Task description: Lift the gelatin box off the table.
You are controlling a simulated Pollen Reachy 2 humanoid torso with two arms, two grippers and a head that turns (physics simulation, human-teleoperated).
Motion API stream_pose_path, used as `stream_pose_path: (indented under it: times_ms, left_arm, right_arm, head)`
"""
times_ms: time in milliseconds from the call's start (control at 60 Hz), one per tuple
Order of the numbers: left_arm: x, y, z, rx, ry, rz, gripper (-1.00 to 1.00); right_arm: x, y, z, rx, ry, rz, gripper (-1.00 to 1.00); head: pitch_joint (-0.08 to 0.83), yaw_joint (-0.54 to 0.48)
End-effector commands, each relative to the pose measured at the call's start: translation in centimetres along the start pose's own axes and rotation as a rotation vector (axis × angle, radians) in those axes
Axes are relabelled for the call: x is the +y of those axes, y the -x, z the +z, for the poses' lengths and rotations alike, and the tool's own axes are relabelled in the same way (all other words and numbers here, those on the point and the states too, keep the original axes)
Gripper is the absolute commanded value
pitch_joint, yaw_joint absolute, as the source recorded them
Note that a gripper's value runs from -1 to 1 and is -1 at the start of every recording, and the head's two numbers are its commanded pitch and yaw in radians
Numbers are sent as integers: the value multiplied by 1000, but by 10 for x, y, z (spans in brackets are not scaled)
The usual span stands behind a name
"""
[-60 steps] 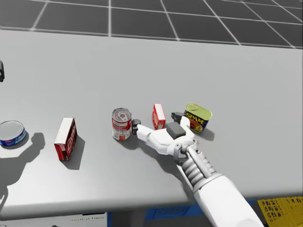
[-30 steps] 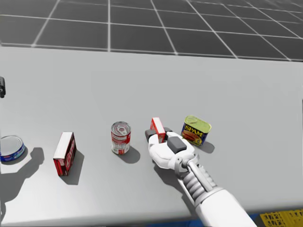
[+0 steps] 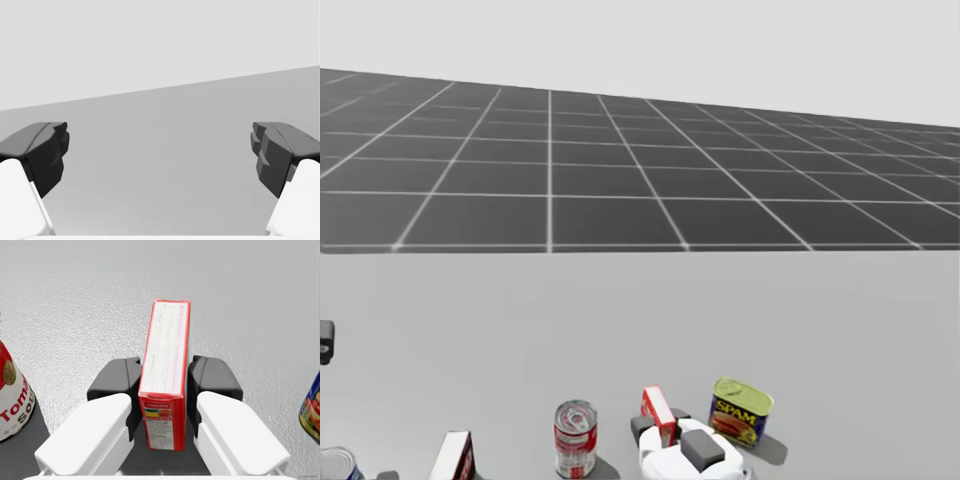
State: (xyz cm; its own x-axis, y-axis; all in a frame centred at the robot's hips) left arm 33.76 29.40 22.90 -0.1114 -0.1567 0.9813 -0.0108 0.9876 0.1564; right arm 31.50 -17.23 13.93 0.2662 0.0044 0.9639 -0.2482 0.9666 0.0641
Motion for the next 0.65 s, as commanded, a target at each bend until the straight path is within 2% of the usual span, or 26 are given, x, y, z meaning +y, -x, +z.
stream_pose_path:
  times_ms: [17, 217, 450, 517, 650]
  left_arm:
    - [1, 0, -1, -1, -1, 0, -1000]
    - [2, -1, -1, -4, -5, 3, -1000]
    - [4, -1, -2, -5, -21, 0, -1000]
    - [5, 0, -3, -3, -28, 0, -1000]
    - [6, 1, -4, 2, -38, -4, -1000]
  right_arm:
    - [15, -7, 5, -13, -19, -34, 1000]
    - [26, -47, 27, -71, -48, -10, 1000]
    - [41, -113, 63, -206, -80, 39, 1000]
    - [47, -131, 76, -247, -93, 56, 1000]
    - [58, -176, 107, -390, -101, 115, 1000]
  head:
    - [261, -190]
    - [255, -188]
    - [245, -178]
    - [246, -175]
    - [249, -175]
